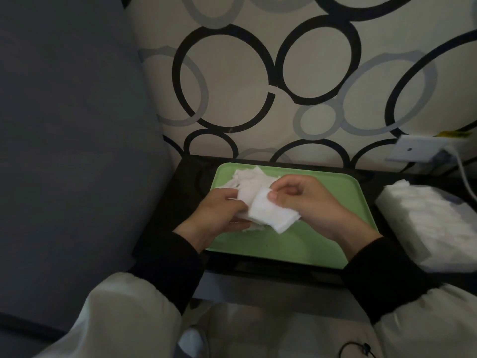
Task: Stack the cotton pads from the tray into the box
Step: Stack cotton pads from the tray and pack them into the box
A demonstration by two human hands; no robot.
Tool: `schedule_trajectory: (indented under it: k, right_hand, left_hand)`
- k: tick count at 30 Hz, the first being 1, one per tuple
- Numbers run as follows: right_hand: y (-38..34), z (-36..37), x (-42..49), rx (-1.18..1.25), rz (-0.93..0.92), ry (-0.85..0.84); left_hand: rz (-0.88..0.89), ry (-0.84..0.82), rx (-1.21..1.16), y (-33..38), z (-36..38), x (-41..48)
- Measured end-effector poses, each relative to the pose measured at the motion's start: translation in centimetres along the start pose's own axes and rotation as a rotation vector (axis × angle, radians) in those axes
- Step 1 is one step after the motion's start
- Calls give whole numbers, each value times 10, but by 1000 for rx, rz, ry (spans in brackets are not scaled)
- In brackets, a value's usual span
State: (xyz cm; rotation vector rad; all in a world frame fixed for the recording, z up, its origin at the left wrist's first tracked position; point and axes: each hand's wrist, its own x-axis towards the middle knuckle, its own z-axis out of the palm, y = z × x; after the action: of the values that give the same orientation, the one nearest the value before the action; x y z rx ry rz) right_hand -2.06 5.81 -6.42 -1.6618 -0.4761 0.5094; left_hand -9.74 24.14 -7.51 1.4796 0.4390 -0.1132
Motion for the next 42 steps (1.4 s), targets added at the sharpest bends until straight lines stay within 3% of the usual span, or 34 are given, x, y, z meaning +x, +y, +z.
schedule_trajectory:
  k: [15,24,27,31,36,42]
  right_hand:
    - [10,4,5,-256,-93,142]
    - [14,12,6,-272,-59,220]
    - [8,11,3,-185,0,175]
    - [2,-1,-1,-38,124,103]
    - [3,-19,-4,60,165,138]
    - [-9,-11,-7,290,127,48]
  left_hand:
    - [58,-238,11,1,7,-7]
    - [8,-138,-36,0,13,-4]
    - [59,-85,30,-5,13,-1]
    - [60,14,-55,-5,8,4]
    - [68,111,-74,-5,-2,9]
    - [60,67,-5,-5,6,6]
